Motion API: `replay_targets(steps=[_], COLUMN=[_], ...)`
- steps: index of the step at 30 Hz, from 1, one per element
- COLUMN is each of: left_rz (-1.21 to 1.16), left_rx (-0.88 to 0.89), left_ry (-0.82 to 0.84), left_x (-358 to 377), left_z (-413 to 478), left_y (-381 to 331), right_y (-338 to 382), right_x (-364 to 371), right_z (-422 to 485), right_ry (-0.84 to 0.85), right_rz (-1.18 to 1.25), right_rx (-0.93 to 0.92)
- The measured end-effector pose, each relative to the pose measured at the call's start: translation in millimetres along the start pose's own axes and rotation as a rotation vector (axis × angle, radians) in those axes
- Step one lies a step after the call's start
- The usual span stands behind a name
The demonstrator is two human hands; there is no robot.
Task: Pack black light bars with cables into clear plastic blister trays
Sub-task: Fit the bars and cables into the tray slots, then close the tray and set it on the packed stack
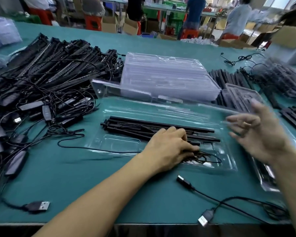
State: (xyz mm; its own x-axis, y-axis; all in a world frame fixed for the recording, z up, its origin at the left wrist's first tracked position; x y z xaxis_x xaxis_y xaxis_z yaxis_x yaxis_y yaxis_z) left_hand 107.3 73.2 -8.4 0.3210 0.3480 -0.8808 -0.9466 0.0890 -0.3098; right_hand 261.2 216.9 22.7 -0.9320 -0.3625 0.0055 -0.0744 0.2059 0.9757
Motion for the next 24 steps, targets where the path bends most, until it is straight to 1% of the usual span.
replay_targets(steps=[2,4,6,8,10,12,13,15,18,21,24], left_rz=[0.039,0.121,0.167,0.163,0.098,0.08,0.098,0.143,0.228,0.317,0.312], left_rx=[0.025,0.056,0.092,0.133,0.191,0.283,0.33,0.374,0.39,0.356,0.28], left_ry=[-0.022,-0.047,-0.114,-0.161,-0.141,-0.107,-0.142,-0.228,-0.277,-0.235,-0.147], left_x=[-1.0,-3.1,-10.7,-18.3,-20.8,-21.1,-24.1,-34.8,-49.0,-46.9,-33.9], left_z=[-2.9,-5.4,-6.9,-9.4,-17.9,-36.8,-49.8,-72.5,-88.7,-83.9,-76.6], left_y=[-3.5,-8.1,-14.6,-20.0,-25.3,-30.9,-29.6,-18.8,-2.7,-0.5,-4.2], right_y=[-12.0,-22.6,-29.3,-30.1,-31.9,-38.5,-40.9,-41.6,-40.0,-37.9,-33.4], right_x=[-7.5,-12.1,-13.4,-11.9,-8.4,-2.9,-0.5,3.0,7.0,8.1,4.9], right_z=[-14.1,-29.4,-40.0,-42.3,-45.2,-49.5,-52.3,-57.4,-59.7,-59.8,-60.5], right_ry=[0.031,0.06,0.058,0.002,-0.064,-0.106,-0.13,-0.169,-0.192,-0.177,-0.183], right_rz=[-0.061,-0.147,-0.322,-0.521,-0.732,-0.917,-0.965,-0.984,-1.013,-1.007,-0.933], right_rx=[0.049,0.004,-0.103,-0.25,-0.388,-0.489,-0.525,-0.566,-0.575,-0.573,-0.595])
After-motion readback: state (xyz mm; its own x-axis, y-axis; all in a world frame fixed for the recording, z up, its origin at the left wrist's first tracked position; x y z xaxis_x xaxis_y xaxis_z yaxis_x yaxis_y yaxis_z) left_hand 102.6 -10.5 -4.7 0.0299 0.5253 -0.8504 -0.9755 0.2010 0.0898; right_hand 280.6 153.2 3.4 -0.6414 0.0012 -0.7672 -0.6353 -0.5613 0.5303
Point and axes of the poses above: each hand's wrist, its own z-axis towards the middle knuckle, its own x-axis out of the palm, y = z × x, the point moved 7 cm from there along z, towards the middle knuckle, and after that the axes turned 10 degrees about -y, right-handed, at the moved point
